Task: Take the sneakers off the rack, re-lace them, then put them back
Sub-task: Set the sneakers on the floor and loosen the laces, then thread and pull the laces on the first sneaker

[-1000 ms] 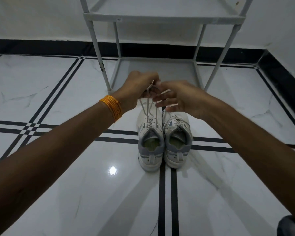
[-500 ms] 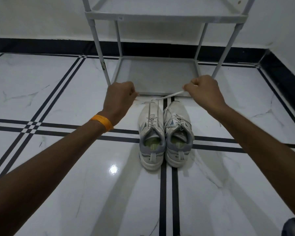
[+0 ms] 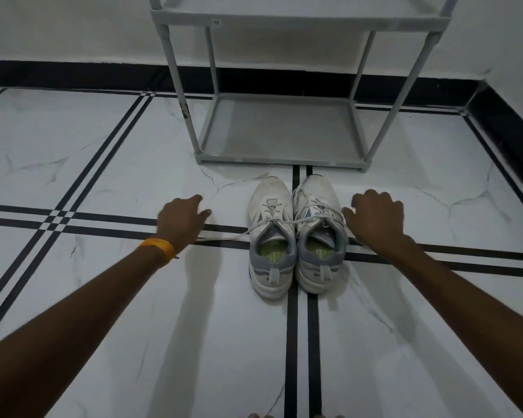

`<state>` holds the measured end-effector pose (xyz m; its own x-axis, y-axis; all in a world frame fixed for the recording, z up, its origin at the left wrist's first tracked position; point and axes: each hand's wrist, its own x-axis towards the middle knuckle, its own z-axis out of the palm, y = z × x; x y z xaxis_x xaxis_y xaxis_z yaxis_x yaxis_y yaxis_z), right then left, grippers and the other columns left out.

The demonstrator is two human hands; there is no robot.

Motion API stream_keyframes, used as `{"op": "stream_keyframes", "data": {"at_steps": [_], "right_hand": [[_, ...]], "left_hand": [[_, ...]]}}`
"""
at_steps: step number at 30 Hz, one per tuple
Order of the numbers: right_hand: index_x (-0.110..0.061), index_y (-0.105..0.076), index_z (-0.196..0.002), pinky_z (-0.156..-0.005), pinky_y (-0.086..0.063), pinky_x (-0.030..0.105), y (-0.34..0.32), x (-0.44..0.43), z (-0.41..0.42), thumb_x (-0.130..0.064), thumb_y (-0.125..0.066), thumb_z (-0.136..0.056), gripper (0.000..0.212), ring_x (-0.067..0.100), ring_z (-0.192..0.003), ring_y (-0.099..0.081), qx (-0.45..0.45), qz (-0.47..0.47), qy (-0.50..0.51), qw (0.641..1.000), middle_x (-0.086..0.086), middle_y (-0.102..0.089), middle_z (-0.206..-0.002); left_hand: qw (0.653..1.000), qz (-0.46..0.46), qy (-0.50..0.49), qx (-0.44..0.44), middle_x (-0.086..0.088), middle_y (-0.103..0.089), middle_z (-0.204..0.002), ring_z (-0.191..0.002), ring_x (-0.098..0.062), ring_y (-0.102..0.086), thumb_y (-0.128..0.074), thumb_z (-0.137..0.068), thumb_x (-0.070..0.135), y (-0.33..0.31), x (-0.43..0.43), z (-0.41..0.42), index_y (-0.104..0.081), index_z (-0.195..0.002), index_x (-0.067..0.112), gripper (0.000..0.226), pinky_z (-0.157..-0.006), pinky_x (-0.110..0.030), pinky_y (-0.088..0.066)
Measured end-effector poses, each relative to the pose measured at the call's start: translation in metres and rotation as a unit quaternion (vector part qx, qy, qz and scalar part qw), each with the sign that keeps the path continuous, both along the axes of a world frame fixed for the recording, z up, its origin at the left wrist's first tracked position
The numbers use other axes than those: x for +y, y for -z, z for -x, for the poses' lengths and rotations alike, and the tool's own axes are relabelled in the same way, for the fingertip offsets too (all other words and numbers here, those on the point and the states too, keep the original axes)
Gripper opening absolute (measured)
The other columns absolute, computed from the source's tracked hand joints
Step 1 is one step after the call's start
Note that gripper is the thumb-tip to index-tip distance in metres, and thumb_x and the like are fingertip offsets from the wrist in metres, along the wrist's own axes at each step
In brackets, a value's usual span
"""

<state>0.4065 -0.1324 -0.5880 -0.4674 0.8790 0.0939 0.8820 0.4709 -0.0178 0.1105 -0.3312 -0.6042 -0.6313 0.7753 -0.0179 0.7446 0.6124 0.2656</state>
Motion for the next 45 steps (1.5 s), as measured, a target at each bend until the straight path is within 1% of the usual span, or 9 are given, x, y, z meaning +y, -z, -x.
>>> {"op": "stream_keyframes", "data": {"at_steps": [4,6,8,11,14,20,29,39,45], "right_hand": [[-0.012,-0.072,-0.102,-0.08,-0.05,0.034,-0.01,-0.03,0.033,-0.019,-0.061,-0.087,0.019,0.022,-0.089,-0.062,0.159,0.139,-0.164,0.964,0.006,-0.071,-0.104],[-0.014,-0.073,-0.103,-0.082,-0.052,0.033,-0.012,-0.045,0.045,-0.018,-0.066,-0.086,0.019,0.017,-0.086,-0.064,0.184,0.205,-0.202,0.94,0.003,-0.072,-0.106],[-0.015,-0.074,-0.101,-0.078,-0.049,0.029,-0.009,-0.052,0.051,-0.018,-0.066,-0.086,0.017,0.014,-0.085,-0.065,0.181,0.209,-0.218,0.936,0.001,-0.074,-0.101],[-0.014,-0.074,-0.092,-0.069,-0.036,0.021,-0.006,-0.054,0.051,-0.014,-0.064,-0.086,0.012,0.012,-0.079,-0.061,0.179,0.189,-0.222,0.94,0.002,-0.075,-0.09],[-0.013,-0.074,-0.088,-0.068,-0.036,0.022,0.0,-0.055,0.051,-0.01,-0.061,-0.084,0.015,0.018,-0.078,-0.065,0.185,0.171,-0.225,0.941,0.004,-0.075,-0.085],[-0.01,-0.071,-0.083,-0.07,-0.052,0.037,0.005,-0.054,0.041,-0.007,-0.053,-0.079,0.019,0.03,-0.079,-0.064,0.159,0.106,-0.212,0.958,0.011,-0.073,-0.084],[-0.009,-0.068,-0.077,-0.065,-0.051,0.038,0.005,-0.056,0.042,-0.007,-0.054,-0.07,0.016,0.032,-0.076,-0.063,0.075,0.112,-0.227,0.965,0.012,-0.07,-0.078],[-0.015,-0.076,-0.086,-0.072,-0.043,0.024,-0.002,-0.056,0.035,-0.014,-0.061,-0.084,0.014,0.023,-0.081,-0.066,0.113,0.143,-0.155,0.971,0.007,-0.074,-0.084],[-0.018,-0.074,-0.07,-0.067,-0.048,0.027,-0.031,-0.057,0.037,-0.027,-0.075,-0.08,0.013,0.012,-0.074,-0.064,0.161,0.292,-0.115,0.936,-0.003,-0.072,-0.076]], "left_hand": [[0.979,-0.072,0.129,-0.139,-0.007,-0.073,-0.112,-0.079,-0.023,-0.071,-0.061,-0.093,0.021,-0.012,0.03,-0.05,-0.066,-0.121,0.014,0.03,-0.073,-0.022,-0.053],[0.972,-0.067,0.163,-0.157,-0.006,-0.072,-0.113,-0.088,-0.022,-0.07,-0.06,-0.092,0.015,-0.011,0.04,-0.071,-0.069,-0.116,0.011,0.026,-0.077,-0.021,-0.05],[0.973,-0.084,0.148,-0.156,-0.008,-0.071,-0.111,-0.098,-0.023,-0.065,-0.058,-0.093,0.011,-0.007,0.042,-0.082,-0.069,-0.11,0.007,0.021,-0.082,-0.024,-0.047],[0.973,-0.113,0.124,-0.16,-0.011,-0.07,-0.099,-0.082,-0.021,-0.062,-0.058,-0.093,0.011,-0.001,0.04,-0.083,-0.067,-0.098,0.006,0.011,-0.066,-0.017,-0.046],[0.978,-0.073,0.153,-0.124,-0.012,-0.068,-0.101,-0.084,-0.025,-0.062,-0.06,-0.093,0.012,0.0,0.04,-0.083,-0.06,-0.102,0.006,0.011,-0.07,-0.026,-0.048],[0.948,-0.004,0.311,0.07,-0.017,-0.069,-0.106,-0.083,-0.033,-0.066,-0.076,-0.08,0.016,0.001,0.022,-0.061,-0.049,-0.117,0.007,0.047,-0.07,-0.035,-0.055],[0.941,0.022,0.326,0.093,-0.019,-0.066,-0.119,-0.096,-0.035,-0.066,-0.062,-0.087,0.001,0.005,0.017,-0.06,-0.045,-0.136,0.006,0.052,-0.078,-0.036,-0.053],[0.959,-0.026,0.281,0.041,-0.015,-0.07,-0.101,-0.082,-0.031,-0.065,-0.065,-0.085,0.004,0.021,0.016,-0.07,-0.051,-0.118,0.01,0.037,-0.067,-0.029,-0.044],[0.965,-0.039,0.257,0.031,-0.011,-0.07,-0.098,-0.079,-0.028,-0.063,-0.063,-0.088,0.009,0.025,0.016,-0.071,-0.05,-0.11,0.012,0.026,-0.067,-0.028,-0.047]]}}
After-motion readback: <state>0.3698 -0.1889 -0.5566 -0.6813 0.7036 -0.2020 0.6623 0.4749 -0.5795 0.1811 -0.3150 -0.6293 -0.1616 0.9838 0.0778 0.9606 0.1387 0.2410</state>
